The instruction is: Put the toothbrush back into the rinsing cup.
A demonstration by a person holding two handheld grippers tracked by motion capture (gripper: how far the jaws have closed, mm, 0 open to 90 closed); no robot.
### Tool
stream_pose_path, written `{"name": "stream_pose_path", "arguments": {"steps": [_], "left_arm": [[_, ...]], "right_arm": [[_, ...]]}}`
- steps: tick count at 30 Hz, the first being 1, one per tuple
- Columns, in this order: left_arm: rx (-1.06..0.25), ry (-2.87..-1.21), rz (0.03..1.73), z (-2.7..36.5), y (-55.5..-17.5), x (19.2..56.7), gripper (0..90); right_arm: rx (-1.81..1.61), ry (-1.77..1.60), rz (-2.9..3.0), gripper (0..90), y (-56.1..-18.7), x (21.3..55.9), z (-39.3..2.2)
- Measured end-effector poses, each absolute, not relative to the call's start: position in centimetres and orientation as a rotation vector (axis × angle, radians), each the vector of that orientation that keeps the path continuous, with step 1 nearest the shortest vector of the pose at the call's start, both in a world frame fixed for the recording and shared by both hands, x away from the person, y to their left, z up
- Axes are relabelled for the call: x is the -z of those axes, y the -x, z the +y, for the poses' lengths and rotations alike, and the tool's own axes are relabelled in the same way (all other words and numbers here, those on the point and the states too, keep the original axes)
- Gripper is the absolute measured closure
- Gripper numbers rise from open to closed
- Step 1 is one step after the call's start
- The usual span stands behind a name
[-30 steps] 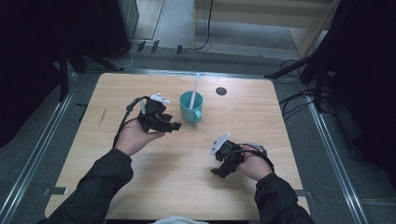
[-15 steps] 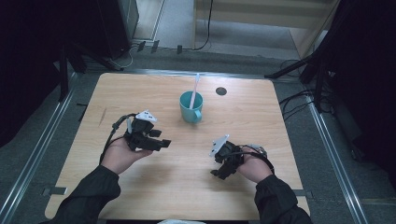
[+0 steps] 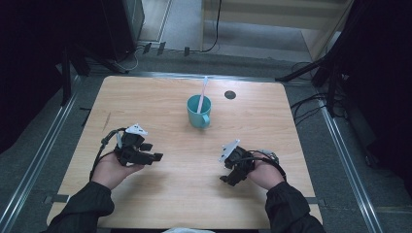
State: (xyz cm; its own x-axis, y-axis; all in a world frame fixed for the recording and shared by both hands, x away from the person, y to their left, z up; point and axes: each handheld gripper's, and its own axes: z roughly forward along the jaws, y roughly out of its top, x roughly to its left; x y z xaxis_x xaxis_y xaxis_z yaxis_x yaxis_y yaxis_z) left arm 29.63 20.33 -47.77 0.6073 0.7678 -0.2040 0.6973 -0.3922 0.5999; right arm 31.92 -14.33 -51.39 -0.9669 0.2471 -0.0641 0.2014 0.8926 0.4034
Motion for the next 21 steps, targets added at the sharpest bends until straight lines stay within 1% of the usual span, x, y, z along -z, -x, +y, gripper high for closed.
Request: {"name": "stream_pose_path", "arguments": {"steps": [7, 13, 21], "left_arm": [[-0.128, -2.17, 1.227, 21.9, -29.9, 49.0, 39.0], [-0.124, -2.149, 1.271, 23.2, -30.1, 49.2, 39.0], [-0.129, -2.154, 1.316, 24.0, -30.3, 49.8, 39.3]], "right_arm": [[-0.605, -0.335, 2.944, 21.1, -32.0, 51.4, -14.2], [-0.608, -0.332, 2.942, 20.9, -32.0, 51.4, -14.2], [-0.599, -0.314, 2.946, 20.7, -32.0, 51.5, -13.9]]}}
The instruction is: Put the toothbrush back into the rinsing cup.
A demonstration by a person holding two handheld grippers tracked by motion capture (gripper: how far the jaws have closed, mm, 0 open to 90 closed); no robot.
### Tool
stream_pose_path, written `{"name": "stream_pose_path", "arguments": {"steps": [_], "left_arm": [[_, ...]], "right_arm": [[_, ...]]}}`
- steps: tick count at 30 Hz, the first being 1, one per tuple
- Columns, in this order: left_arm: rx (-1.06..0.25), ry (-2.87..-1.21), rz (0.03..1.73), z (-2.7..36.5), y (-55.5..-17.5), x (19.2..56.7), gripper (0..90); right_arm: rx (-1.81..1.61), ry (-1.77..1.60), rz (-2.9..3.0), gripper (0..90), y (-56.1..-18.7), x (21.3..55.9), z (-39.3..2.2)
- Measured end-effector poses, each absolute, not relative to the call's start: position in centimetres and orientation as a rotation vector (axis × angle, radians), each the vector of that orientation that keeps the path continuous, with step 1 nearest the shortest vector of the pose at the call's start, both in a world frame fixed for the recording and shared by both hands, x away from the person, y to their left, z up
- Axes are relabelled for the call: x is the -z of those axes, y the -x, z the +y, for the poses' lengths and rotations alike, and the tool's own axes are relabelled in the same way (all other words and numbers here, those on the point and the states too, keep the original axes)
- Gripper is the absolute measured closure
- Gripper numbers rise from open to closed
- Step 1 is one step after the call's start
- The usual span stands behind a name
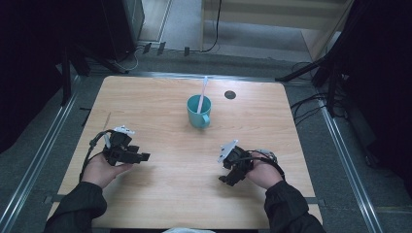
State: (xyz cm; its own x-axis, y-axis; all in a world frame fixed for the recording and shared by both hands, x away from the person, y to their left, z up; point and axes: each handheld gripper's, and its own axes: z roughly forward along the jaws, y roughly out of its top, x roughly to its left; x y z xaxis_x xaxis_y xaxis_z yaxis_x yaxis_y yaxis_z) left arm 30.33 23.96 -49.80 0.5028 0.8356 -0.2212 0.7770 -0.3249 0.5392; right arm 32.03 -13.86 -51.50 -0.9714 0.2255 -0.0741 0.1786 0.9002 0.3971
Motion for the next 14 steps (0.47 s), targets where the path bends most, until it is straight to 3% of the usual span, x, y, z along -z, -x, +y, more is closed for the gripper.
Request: {"name": "stream_pose_path", "arguments": {"steps": [14], "left_arm": [[-0.139, -2.167, 1.34, 24.17, -30.2, 50.09, 36.9]], "right_arm": [[-0.601, -0.291, 2.95, 20.7, -32.13, 51.59, -13.53]]}}
